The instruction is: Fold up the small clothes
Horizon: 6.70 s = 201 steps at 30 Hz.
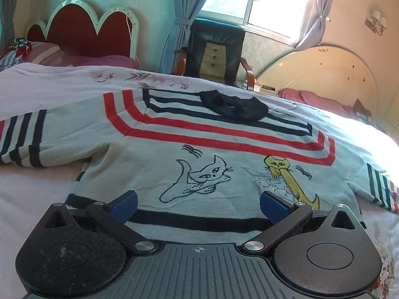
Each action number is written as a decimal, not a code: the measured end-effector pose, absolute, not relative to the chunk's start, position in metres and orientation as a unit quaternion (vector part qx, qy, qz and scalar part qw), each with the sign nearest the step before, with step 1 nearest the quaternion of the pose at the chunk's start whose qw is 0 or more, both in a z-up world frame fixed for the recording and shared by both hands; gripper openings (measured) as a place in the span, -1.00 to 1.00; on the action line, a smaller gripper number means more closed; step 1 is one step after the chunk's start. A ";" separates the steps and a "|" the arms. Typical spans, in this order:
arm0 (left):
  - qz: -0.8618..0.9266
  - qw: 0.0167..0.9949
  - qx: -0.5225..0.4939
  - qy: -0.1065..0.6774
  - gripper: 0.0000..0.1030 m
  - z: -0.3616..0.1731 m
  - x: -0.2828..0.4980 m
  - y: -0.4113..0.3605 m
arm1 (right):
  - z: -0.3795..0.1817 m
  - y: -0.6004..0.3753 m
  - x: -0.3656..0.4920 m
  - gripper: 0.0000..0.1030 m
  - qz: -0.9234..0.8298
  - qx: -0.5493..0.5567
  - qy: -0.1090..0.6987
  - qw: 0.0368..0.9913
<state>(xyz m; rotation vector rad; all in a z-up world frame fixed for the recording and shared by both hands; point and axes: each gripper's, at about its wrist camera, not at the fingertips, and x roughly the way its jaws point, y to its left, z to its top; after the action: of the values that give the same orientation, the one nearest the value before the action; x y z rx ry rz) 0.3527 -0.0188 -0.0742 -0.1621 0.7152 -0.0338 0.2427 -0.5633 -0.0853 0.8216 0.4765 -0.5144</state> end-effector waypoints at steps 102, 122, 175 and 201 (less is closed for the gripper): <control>-0.059 0.923 -0.137 0.355 -0.86 -0.121 0.466 0.032 | -0.087 -0.355 0.403 -0.76 0.061 0.219 0.363 0.904; -0.028 0.942 -0.093 0.320 -0.86 -0.097 0.477 0.024 | -0.079 -0.348 0.502 -0.97 0.050 0.124 0.362 0.922; -0.119 0.929 0.036 0.348 0.08 -0.103 0.448 -0.037 | -0.066 -0.274 0.384 -0.54 0.037 -0.066 0.375 0.924; 0.201 0.890 -0.324 0.249 -0.25 -0.118 0.257 0.330 | -0.041 -0.196 0.366 -0.33 0.084 0.012 0.374 0.924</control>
<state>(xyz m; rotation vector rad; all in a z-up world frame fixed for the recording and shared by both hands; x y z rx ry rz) 0.2570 0.3302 -0.1179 -0.6723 0.5175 0.4182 0.3657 -0.1957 -0.0407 0.0238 0.7676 0.1730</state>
